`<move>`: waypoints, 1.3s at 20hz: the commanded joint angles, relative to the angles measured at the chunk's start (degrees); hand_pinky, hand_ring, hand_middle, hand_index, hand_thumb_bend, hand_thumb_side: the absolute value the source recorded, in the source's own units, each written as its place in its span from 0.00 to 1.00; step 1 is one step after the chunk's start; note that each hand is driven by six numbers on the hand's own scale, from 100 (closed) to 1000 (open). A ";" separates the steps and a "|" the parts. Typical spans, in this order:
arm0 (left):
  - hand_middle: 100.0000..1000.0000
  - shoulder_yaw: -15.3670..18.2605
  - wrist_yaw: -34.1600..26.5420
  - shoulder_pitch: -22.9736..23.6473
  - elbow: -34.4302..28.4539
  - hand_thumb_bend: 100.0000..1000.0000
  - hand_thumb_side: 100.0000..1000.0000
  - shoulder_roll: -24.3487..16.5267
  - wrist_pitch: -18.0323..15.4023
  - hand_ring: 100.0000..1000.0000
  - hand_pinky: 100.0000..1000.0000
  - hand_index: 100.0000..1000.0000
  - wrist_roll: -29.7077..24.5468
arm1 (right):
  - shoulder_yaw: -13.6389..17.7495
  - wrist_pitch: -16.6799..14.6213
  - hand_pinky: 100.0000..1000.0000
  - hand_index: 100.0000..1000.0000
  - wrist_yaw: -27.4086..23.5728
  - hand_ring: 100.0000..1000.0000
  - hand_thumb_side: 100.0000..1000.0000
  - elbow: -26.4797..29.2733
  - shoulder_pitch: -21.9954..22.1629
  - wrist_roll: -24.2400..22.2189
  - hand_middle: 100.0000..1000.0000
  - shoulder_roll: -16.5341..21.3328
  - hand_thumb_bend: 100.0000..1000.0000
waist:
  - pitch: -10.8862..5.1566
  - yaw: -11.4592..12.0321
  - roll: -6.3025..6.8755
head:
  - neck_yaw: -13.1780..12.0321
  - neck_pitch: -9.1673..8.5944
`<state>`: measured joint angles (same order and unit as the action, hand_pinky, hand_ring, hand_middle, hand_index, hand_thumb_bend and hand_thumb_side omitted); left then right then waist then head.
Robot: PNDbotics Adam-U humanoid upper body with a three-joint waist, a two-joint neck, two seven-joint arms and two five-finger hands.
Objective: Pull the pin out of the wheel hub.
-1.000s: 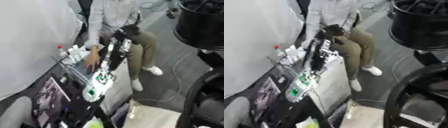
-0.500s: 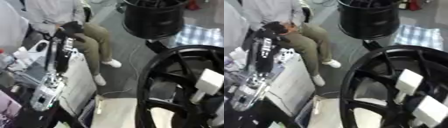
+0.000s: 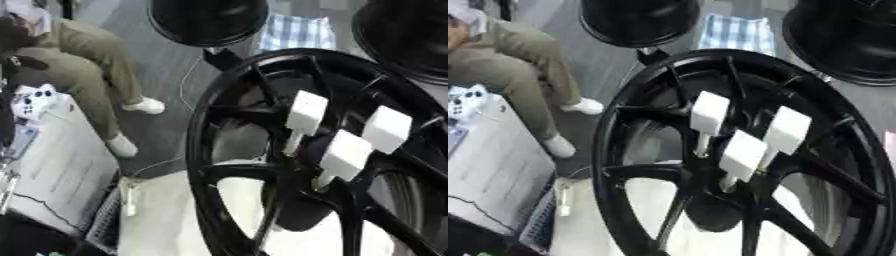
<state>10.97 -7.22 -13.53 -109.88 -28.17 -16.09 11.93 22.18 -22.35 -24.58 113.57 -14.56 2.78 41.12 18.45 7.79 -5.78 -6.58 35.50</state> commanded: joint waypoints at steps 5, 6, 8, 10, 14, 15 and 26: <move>0.61 0.54 0.34 -0.26 -0.96 0.00 0.65 -1.57 0.12 0.67 0.49 0.75 -0.05 | -0.54 -0.25 0.77 0.75 6.87 0.63 0.00 0.96 -0.63 -2.32 0.55 5.92 0.08 | -0.86 -0.10 0.15 | 3.06 1.67; 0.61 0.50 0.34 -0.31 -0.96 0.00 0.65 -1.63 0.10 0.67 0.49 0.75 -0.08 | -0.98 -0.60 0.77 0.76 8.78 0.64 0.00 0.68 -0.79 -3.07 0.56 7.14 0.09 | -0.86 -0.07 0.14 | 3.26 1.77; 0.61 0.44 0.34 -0.36 -0.94 0.00 0.65 -1.73 0.07 0.67 0.49 0.75 -0.13 | -1.98 -1.62 0.78 0.76 12.57 0.66 0.00 -0.39 -1.19 -4.23 0.57 9.82 0.16 | -0.88 -0.01 0.10 | 3.83 2.01; 0.61 0.38 0.38 -0.36 -0.88 0.00 0.65 -1.87 0.06 0.67 0.49 0.75 -0.18 | -3.20 -3.37 0.79 0.77 16.54 0.68 0.00 -1.79 -1.82 -5.32 0.58 13.01 0.23 | -0.91 0.08 0.03 | 4.76 2.53; 0.61 0.21 0.46 -0.37 -0.77 0.00 0.65 -2.23 0.03 0.67 0.49 0.75 -0.32 | -6.62 -9.72 0.82 0.80 24.39 0.74 0.09 -5.24 -4.07 -8.34 0.65 20.94 0.37 | -1.12 0.20 -0.15 | 7.05 4.21; 0.61 0.14 0.47 -0.39 -0.75 0.00 0.65 -2.31 0.02 0.67 0.49 0.75 -0.38 | -7.68 -11.49 0.82 0.80 26.16 0.75 0.15 -6.34 -4.84 -8.76 0.66 22.94 0.37 | -1.20 0.20 -0.20 | 7.50 4.51; 0.61 -0.73 0.20 -0.52 -0.44 0.00 0.65 -2.90 0.04 0.67 0.49 0.75 -1.19 | -23.06 -22.42 0.83 0.81 39.85 0.80 0.40 -13.74 -16.80 -15.68 0.72 30.09 0.40 | -2.16 0.49 -0.55 | 11.84 6.56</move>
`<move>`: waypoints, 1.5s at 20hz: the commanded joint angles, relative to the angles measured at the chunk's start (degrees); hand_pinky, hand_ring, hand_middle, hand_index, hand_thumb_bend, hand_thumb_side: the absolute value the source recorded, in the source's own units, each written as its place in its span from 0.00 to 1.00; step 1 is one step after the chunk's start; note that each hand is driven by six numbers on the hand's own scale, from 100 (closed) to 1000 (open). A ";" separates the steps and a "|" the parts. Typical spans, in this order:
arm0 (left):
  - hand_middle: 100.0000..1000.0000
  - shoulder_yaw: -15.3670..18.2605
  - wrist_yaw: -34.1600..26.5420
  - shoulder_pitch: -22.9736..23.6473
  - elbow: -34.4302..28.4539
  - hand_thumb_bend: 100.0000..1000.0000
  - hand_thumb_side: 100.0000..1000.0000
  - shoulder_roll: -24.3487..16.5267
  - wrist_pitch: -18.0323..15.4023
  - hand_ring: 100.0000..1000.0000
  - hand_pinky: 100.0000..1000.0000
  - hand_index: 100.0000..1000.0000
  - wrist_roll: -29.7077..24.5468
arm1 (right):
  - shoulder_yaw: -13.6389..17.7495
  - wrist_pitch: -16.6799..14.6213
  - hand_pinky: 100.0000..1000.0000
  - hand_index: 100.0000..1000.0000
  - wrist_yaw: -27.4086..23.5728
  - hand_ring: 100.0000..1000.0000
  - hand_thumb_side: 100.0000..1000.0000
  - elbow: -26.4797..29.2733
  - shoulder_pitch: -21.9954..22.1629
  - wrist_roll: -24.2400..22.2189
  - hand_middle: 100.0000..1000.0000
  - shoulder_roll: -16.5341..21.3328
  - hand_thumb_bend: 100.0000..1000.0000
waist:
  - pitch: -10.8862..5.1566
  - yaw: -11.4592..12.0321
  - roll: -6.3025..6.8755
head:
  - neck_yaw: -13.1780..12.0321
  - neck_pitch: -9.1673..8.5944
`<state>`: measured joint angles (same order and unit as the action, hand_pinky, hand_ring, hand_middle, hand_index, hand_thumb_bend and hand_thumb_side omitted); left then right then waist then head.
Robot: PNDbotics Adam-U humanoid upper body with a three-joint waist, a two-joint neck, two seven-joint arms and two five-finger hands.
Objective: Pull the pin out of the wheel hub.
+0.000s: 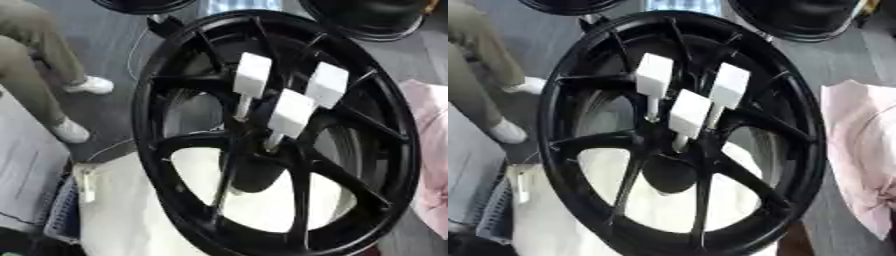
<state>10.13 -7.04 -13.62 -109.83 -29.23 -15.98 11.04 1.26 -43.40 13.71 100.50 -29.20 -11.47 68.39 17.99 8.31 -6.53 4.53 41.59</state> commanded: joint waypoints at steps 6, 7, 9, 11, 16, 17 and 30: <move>0.61 0.22 -0.08 -0.14 -0.34 0.00 0.65 -1.78 0.06 0.68 0.49 0.75 -0.14 | -11.45 -2.16 0.82 0.81 0.84 0.79 0.38 -3.93 -13.23 -6.97 0.72 -1.15 0.36 | -2.46 -0.48 0.15 | 1.99 1.36; 0.61 0.23 -0.09 -0.06 -0.34 0.00 0.65 -1.77 0.09 0.68 0.49 0.75 -0.10 | -12.73 -2.12 0.82 0.81 0.51 0.79 0.38 -4.56 -15.30 -7.86 0.71 -2.46 0.36 | -2.57 -0.61 0.16 | 2.10 1.51; 0.61 0.32 0.00 0.29 -0.26 0.00 0.65 -1.86 0.14 0.68 0.49 0.75 -0.03 | -14.59 -1.74 0.81 0.80 -0.50 0.78 0.37 -5.79 -18.90 -8.86 0.70 -5.12 0.36 | -2.78 -0.96 0.21 | 1.90 1.75; 0.61 0.35 0.08 0.46 -0.18 0.00 0.65 -1.85 0.20 0.68 0.48 0.75 0.02 | -16.14 -1.41 0.81 0.80 -1.19 0.78 0.37 -6.57 -22.02 -9.65 0.70 -7.69 0.36 | -2.92 -1.21 0.22 | 1.81 1.81; 0.61 0.53 0.18 0.69 -0.16 0.00 0.65 -1.77 0.28 0.68 0.48 0.75 0.21 | -18.25 -0.77 0.80 0.80 -2.25 0.78 0.36 -7.11 -25.82 -11.90 0.71 -11.31 0.36 | -3.10 -1.52 0.22 | 1.34 1.83; 0.61 0.56 0.19 0.74 -0.17 0.00 0.65 -1.79 0.29 0.68 0.48 0.75 0.25 | -18.51 -0.62 0.80 0.80 -2.46 0.78 0.36 -7.01 -26.06 -12.42 0.71 -11.64 0.35 | -3.11 -1.55 0.20 | 1.23 1.77; 0.62 0.62 0.43 1.09 -0.02 0.00 0.65 -1.91 0.27 0.68 0.48 0.75 0.41 | -20.95 -1.70 0.80 0.79 -2.26 0.78 0.46 -3.25 -28.36 -22.33 0.71 -16.59 0.38 | -3.13 -2.47 0.50 | -1.48 1.92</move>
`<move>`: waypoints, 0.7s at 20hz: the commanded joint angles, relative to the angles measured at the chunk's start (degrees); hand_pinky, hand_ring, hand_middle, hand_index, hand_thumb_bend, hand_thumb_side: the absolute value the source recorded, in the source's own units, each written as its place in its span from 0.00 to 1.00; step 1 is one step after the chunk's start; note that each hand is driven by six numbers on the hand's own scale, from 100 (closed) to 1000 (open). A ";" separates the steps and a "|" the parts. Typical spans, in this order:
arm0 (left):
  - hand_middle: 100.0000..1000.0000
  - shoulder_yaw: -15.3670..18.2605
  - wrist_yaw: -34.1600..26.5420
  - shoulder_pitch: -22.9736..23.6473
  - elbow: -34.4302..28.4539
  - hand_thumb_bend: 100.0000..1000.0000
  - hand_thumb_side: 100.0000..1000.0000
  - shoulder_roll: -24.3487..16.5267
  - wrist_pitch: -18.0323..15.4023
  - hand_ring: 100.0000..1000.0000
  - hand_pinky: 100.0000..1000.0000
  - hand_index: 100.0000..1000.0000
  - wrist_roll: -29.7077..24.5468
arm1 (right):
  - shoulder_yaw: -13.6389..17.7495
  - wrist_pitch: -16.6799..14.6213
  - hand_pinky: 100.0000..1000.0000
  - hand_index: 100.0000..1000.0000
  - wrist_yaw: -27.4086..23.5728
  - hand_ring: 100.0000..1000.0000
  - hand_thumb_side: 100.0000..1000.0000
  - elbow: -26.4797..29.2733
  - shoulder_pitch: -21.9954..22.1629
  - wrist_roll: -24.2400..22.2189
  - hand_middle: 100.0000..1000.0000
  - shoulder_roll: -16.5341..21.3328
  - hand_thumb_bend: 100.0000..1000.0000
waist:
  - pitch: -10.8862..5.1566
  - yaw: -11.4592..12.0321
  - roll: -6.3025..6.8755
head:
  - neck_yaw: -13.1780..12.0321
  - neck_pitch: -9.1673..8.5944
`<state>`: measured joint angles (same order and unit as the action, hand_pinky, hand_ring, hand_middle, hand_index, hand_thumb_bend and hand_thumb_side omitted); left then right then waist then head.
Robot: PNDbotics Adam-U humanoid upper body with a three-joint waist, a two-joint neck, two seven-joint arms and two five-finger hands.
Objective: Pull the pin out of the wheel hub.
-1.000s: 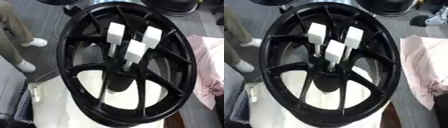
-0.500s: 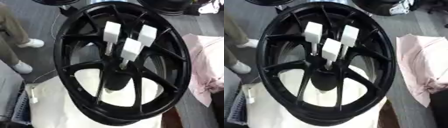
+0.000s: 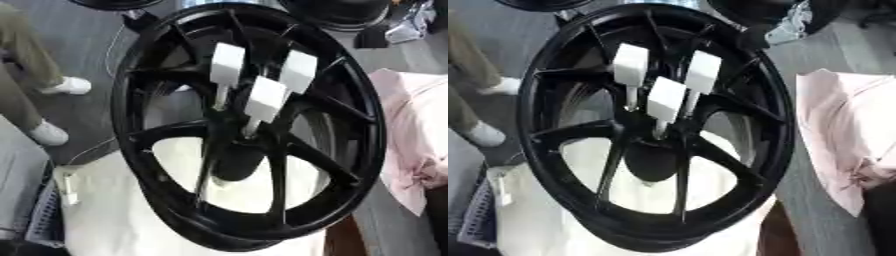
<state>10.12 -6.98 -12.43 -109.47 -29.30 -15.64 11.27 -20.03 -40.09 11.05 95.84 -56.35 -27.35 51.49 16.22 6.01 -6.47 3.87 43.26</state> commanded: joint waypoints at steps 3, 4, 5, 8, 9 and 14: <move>0.62 0.72 0.43 0.06 -0.36 0.00 0.65 -1.87 -0.04 0.68 0.48 0.75 0.28 | 0.35 -4.72 0.79 0.79 0.64 0.77 0.44 1.98 -0.63 -7.76 0.71 -0.03 0.36 | -1.38 -0.57 0.37 | -2.02 0.23; 0.62 0.73 0.46 0.10 -0.35 0.00 0.65 -1.87 -0.01 0.68 0.48 0.75 0.29 | 0.43 -4.36 0.79 0.79 0.67 0.77 0.42 2.01 -0.39 -7.89 0.71 -0.11 0.35 | -1.37 -0.64 0.34 | -2.30 0.24; 0.62 0.73 0.50 0.13 -0.35 0.00 0.65 -1.86 0.01 0.68 0.48 0.75 0.30 | 0.57 -3.80 0.79 0.79 0.61 0.77 0.42 1.91 -0.10 -7.86 0.70 -0.23 0.33 | -1.34 -0.68 0.30 | -2.60 0.29; 0.62 0.72 0.59 0.17 -0.36 0.00 0.66 -1.86 0.08 0.68 0.48 0.75 0.29 | 0.84 -0.81 0.77 0.80 0.35 0.75 0.46 1.32 0.56 -7.30 0.69 -0.70 0.29 | -1.24 -0.71 0.23 | -3.14 0.53; 0.62 0.72 0.62 0.18 -0.36 0.00 0.66 -1.87 0.09 0.68 0.48 0.75 0.30 | 0.84 0.86 0.77 0.80 0.18 0.74 0.47 0.99 0.81 -7.00 0.68 -0.94 0.26 | -1.19 -0.72 0.22 | -3.27 0.60; 0.62 0.78 0.73 0.28 -0.33 0.00 0.66 -1.93 0.18 0.69 0.48 0.75 0.41 | 0.74 9.59 0.74 0.79 -0.30 0.70 0.51 1.52 1.68 -5.18 0.63 -2.04 0.18 | -1.09 -0.98 0.13 | -3.87 0.83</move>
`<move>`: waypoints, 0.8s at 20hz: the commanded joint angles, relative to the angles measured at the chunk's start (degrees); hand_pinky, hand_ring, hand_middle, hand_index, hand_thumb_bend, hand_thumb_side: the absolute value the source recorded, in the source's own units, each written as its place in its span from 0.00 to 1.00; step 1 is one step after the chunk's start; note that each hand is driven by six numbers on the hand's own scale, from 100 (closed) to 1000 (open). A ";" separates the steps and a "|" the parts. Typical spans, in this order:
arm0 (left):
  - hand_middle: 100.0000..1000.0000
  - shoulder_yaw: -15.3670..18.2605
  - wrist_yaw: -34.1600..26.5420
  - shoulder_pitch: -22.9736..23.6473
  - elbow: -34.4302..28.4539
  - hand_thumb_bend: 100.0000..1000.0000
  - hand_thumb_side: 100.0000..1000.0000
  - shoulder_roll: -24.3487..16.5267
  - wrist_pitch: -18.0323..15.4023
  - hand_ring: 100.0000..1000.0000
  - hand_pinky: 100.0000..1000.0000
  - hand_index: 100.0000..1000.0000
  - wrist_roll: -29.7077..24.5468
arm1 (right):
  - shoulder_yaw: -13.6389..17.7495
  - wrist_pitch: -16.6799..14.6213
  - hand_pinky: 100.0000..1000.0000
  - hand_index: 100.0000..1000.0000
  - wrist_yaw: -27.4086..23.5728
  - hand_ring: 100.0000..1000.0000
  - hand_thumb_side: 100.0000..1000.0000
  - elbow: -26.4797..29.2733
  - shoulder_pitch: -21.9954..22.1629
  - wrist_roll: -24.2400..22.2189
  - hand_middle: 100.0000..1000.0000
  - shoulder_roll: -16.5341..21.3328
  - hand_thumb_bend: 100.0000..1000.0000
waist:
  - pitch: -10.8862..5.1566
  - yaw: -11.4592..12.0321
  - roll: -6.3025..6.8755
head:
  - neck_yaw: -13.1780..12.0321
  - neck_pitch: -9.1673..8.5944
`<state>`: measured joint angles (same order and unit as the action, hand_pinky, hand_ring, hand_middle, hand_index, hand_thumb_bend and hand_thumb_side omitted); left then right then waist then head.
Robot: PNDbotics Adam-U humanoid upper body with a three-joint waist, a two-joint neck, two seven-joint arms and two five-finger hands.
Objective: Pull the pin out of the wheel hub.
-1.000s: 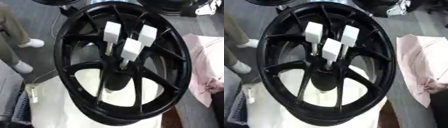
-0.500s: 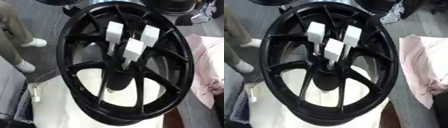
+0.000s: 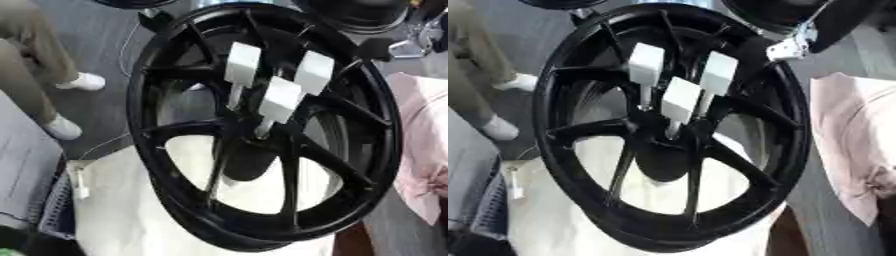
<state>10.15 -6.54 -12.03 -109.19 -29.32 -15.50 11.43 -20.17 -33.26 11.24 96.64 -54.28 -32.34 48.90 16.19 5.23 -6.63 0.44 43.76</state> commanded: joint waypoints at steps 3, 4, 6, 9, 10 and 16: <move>0.62 0.82 0.40 0.05 -0.58 0.00 0.66 -1.93 0.12 0.69 0.48 0.75 0.35 | 1.03 7.80 0.73 0.77 0.11 0.68 0.53 1.93 0.06 0.63 0.61 -0.63 0.19 | -1.14 -0.57 0.25 | -0.96 0.35; 0.62 0.86 0.45 0.12 -0.56 0.00 0.66 -1.96 0.14 0.69 0.48 0.75 0.39 | 0.99 9.20 0.73 0.77 0.74 0.68 0.54 2.21 0.21 0.72 0.61 -1.03 0.19 | -1.18 -0.70 0.23 | -1.11 0.35; 0.62 0.95 0.53 0.32 -0.51 0.00 0.66 -1.98 0.19 0.69 0.48 0.75 0.49 | 0.79 11.31 0.73 0.77 2.28 0.68 0.56 2.53 0.57 0.66 0.61 -1.75 0.20 | -1.29 -0.99 0.16 | -1.32 0.35; 0.62 1.04 0.65 0.52 -0.46 0.00 0.66 -2.02 0.27 0.69 0.48 0.75 0.63 | 0.39 12.75 0.73 0.77 3.75 0.68 0.59 2.75 1.00 0.47 0.61 -2.65 0.20 | -1.39 -1.23 0.08 | -1.56 0.35; 0.62 1.05 0.67 0.52 -0.45 0.00 0.66 -2.03 0.28 0.69 0.48 0.75 0.66 | 0.19 12.94 0.73 0.77 4.00 0.68 0.59 2.85 1.09 0.24 0.61 -2.88 0.20 | -1.40 -1.26 0.06 | -1.62 0.35; 0.62 1.12 0.81 0.69 -0.41 0.00 0.66 -2.17 0.33 0.69 0.47 0.75 0.79 | -0.91 14.24 0.72 0.78 3.53 0.68 0.69 4.10 1.59 -2.06 0.61 -3.51 0.18 | -1.42 -1.35 -0.13 | -1.41 0.35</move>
<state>10.50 -5.99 -11.11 -109.15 -29.75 -15.14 11.99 -21.48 -19.24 14.98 99.53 -52.02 -33.86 44.55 16.14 3.96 -7.20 -1.07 43.78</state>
